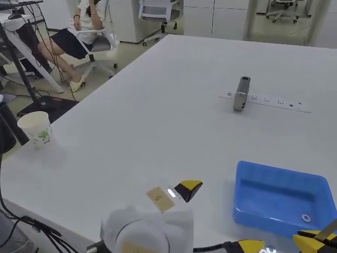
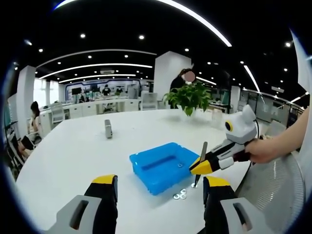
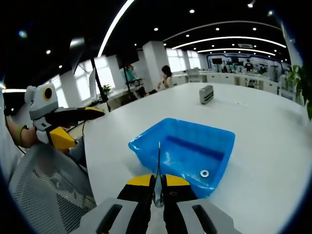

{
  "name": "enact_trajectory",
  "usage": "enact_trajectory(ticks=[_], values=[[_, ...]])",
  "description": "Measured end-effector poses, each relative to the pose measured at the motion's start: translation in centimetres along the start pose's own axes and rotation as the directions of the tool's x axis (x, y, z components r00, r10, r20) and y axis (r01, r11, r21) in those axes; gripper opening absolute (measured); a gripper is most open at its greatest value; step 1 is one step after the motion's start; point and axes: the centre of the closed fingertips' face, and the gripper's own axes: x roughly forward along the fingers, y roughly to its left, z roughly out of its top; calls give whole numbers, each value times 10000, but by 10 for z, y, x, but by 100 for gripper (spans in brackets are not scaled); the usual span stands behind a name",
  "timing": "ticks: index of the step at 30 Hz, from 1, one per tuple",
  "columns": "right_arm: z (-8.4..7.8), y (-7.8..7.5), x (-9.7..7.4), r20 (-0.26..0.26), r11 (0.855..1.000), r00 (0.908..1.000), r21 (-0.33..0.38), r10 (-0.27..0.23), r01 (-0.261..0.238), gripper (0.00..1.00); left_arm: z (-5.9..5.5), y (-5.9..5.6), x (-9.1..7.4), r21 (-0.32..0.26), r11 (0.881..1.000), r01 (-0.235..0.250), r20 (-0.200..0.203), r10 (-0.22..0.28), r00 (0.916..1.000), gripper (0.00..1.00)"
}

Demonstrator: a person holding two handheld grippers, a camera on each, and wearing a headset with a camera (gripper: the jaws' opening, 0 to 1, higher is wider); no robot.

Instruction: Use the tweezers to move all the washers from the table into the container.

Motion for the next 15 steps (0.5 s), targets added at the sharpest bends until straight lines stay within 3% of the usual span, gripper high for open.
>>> enact_trajectory(ticks=[6,11,12,15], values=[[-1,9,2,-3,9988,10000,-475,66,-66,4,-1,-1,1,41,10000,38,-76,-38,10000,71],[-4,17,5,-359,9855,9992,-1679,170,-228,4,-2,-2,1,70,9999,72,-122,-71,9999,71],[-4,13,5,-463,9794,9989,-2013,40,-132,3,-3,-2,1,89,9999,77,-151,-76,9999,71],[-5,11,6,-494,9807,9988,-1949,41,-136,2,-3,-1,1,111,9999,70,-159,-68,9998,70]])
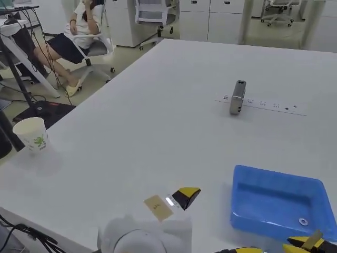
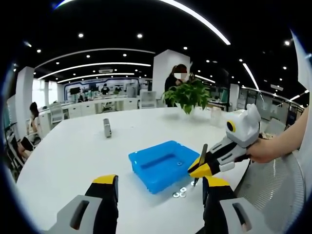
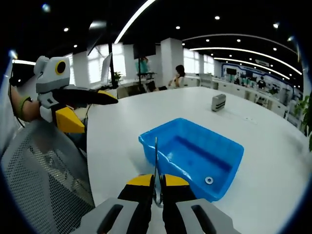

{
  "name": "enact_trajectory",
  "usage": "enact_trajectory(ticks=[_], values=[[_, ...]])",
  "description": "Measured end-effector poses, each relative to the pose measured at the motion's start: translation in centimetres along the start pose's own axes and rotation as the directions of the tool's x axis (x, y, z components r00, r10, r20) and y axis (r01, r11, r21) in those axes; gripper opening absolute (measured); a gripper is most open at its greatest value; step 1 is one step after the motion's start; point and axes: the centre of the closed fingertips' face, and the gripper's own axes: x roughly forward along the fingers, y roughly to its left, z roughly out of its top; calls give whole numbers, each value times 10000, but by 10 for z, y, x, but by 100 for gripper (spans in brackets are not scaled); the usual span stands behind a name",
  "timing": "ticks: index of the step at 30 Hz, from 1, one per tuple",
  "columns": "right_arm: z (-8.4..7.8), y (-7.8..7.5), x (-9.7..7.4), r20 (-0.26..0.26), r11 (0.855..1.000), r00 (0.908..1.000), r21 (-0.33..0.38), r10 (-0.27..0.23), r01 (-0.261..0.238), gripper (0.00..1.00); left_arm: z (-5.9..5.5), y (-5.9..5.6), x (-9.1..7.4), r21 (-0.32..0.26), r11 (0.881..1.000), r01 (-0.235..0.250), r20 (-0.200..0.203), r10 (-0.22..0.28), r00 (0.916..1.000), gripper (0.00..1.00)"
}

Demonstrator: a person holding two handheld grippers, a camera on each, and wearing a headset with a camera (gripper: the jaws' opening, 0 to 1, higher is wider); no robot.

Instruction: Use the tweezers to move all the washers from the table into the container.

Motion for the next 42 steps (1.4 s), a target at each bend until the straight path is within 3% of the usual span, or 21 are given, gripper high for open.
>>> enact_trajectory(ticks=[11,18,27,42], values=[[0,-10,-8,312,9901,9993,1399,-190,145,2,0,2,-1,-38,10000,-84,19,84,10000,70],[15,-9,-18,866,9795,9961,2015,-148,-30,2,1,2,-1,-66,9999,-102,52,102,9999,70],[57,-14,-21,1639,9883,9865,1513,-38,-213,2,1,2,-1,-59,9999,-91,71,91,9999,69],[76,-44,-10,1834,9881,9829,1536,-169,-117,3,1,3,-1,-73,9999,-125,66,125,9999,69]])
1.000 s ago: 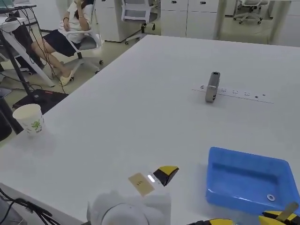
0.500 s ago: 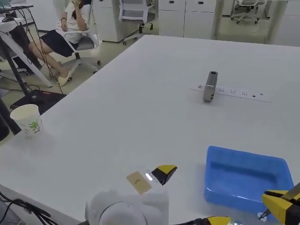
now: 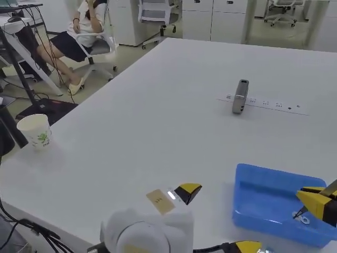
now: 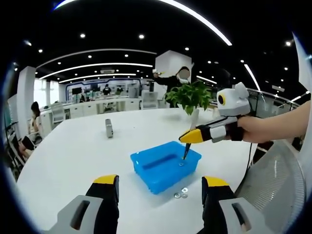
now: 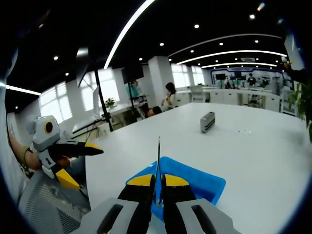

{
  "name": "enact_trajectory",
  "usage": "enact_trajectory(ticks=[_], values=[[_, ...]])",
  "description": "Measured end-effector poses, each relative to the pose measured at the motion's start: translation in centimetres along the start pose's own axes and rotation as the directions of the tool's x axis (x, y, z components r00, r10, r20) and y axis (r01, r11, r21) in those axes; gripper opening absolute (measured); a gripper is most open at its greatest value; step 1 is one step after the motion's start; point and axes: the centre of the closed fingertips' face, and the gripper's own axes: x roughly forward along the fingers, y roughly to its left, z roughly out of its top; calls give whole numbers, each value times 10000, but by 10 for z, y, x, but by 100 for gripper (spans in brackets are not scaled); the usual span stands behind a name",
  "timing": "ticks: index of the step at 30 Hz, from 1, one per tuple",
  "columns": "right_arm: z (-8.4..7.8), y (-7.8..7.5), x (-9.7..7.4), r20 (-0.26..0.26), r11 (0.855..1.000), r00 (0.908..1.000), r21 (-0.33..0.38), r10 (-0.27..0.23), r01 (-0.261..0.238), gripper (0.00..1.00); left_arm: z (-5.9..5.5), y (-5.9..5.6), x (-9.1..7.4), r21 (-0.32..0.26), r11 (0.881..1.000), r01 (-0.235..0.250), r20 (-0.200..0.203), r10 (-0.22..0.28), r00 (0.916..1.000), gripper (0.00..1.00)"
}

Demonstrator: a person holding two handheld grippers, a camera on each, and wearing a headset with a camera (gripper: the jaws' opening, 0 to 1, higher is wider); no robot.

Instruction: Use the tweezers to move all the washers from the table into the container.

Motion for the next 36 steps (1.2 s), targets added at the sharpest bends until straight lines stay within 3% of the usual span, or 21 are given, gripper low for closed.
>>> enact_trajectory(ticks=[5,18,27,36], values=[[-1,-10,8,-115,9999,9999,144,-57,58,3,-1,-1,0,36,10000,25,-45,-25,10000,69],[-22,-31,30,-875,9986,9962,527,-54,100,3,0,-1,0,32,10000,43,-13,-43,10000,68],[-32,-33,37,-1228,9983,9924,581,-19,91,3,0,-1,0,38,10000,44,-13,-44,10000,68],[-39,-39,35,-1491,9981,9884,488,-305,381,3,1,-1,0,56,10000,27,-4,-27,10000,67]])
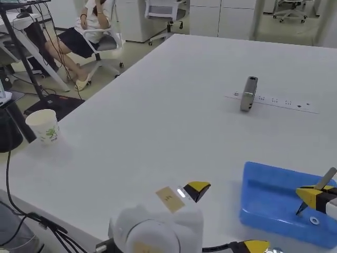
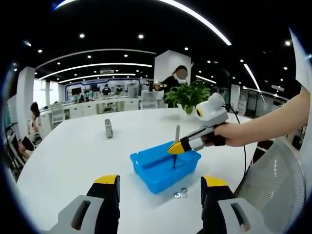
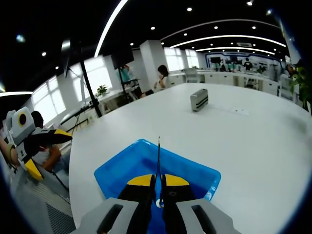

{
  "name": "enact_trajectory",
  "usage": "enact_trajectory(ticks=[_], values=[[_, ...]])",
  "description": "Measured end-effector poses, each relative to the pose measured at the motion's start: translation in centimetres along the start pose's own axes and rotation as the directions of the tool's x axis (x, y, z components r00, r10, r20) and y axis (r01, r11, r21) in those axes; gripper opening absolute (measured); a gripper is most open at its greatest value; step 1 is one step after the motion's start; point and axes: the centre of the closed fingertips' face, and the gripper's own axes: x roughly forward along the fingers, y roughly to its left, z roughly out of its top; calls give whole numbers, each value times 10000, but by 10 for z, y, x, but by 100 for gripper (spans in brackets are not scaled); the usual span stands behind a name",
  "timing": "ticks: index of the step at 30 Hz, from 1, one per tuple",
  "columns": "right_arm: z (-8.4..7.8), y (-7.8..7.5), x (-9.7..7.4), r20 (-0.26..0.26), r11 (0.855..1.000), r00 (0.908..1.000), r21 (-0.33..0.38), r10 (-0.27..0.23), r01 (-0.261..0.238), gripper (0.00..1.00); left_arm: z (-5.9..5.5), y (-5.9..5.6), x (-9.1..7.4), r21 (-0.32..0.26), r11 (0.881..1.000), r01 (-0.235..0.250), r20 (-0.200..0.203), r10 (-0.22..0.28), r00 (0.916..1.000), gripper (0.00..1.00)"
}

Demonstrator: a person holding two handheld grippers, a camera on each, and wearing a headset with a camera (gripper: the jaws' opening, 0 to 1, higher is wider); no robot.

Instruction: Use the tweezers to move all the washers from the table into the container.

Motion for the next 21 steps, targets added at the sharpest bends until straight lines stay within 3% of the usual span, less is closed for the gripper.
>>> enact_trajectory(ticks=[11,21], values=[[-7,8,3,-115,9998,9999,-204,46,-48,3,-1,-1,0,33,10000,25,-63,-25,10000,67],[1,11,-6,340,9996,9994,-283,13,-3,3,-2,-2,1,36,10000,72,-88,-72,9999,67]])
